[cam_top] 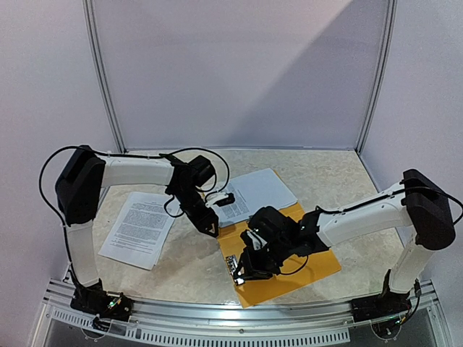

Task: Put the files into the folder
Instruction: Move the folder with some files to the center of the board.

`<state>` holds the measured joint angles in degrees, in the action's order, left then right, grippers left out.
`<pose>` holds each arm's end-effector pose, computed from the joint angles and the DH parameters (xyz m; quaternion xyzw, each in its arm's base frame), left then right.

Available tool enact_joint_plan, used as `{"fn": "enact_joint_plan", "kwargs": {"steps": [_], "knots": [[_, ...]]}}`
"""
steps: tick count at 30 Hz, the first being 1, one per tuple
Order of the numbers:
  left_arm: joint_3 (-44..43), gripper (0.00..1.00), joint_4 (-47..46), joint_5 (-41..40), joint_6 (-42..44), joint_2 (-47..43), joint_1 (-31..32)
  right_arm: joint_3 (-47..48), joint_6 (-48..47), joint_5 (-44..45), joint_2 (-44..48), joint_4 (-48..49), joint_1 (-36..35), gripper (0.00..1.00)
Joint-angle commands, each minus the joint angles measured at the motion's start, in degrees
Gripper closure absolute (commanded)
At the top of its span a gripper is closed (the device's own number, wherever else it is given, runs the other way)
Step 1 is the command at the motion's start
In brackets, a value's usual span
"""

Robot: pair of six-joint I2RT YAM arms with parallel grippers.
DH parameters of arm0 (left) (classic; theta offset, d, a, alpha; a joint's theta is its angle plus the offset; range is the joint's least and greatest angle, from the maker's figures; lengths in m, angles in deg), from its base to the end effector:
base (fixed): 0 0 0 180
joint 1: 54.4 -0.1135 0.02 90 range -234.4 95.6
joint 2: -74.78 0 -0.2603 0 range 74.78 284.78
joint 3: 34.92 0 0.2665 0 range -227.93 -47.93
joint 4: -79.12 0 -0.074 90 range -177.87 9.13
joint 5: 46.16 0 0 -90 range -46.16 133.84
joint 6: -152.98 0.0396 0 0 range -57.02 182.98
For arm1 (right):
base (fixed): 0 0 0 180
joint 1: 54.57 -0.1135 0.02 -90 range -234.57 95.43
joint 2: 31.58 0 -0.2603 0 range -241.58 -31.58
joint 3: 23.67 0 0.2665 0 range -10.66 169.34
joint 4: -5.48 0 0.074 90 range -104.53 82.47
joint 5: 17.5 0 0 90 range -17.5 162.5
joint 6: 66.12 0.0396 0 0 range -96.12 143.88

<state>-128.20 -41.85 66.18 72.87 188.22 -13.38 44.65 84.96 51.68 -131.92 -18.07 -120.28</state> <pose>0.2877 -0.2703 0.1518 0.4363 0.8740 -0.2106 0.0373 0.1334 0.3298 0.1367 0.0914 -0.9366 -0.3376 0.0240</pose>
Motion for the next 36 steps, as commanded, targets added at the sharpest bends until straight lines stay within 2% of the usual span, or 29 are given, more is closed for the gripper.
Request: {"fn": "enact_joint_plan", "kwargs": {"steps": [1, 5, 8, 16, 26, 33, 36], "knots": [[0.3, 0.54, -2.0, -0.8, -3.9, 3.2, 1.3, -0.8, 7.3, -1.5, -3.2, 5.2, 0.6, 0.73], [0.6, 0.54, -2.7, -0.4, -5.5, 3.7, 1.5, -3.8, 8.9, -2.4, -4.0, 7.8, 0.7, 0.82], [0.0, 0.54, -1.4, -3.1, -6.0, 4.2, 1.8, -3.7, 9.7, -3.1, -4.5, 8.3, 0.6, 0.87], [-0.8, 0.54, 1.0, -2.4, -6.9, 6.0, 1.8, -3.9, 8.8, -5.6, -5.7, 9.2, 0.6, 0.95], [-0.8, 0.54, 1.1, -3.0, -7.2, 6.5, 1.8, -1.7, 4.6, -3.9, 0.0, 8.5, 1.4, 0.92], [-1.2, 0.54, 1.6, -2.5, -7.2, 6.8, 1.8, -1.2, 4.5, -4.5, -3.9, 9.4, 1.0, 0.81], [-1.0, 0.54, 1.6, -2.4, -7.1, 6.8, 1.8, -1.1, 4.6, -4.6, -5.0, 9.8, 1.0, 0.81]]}}
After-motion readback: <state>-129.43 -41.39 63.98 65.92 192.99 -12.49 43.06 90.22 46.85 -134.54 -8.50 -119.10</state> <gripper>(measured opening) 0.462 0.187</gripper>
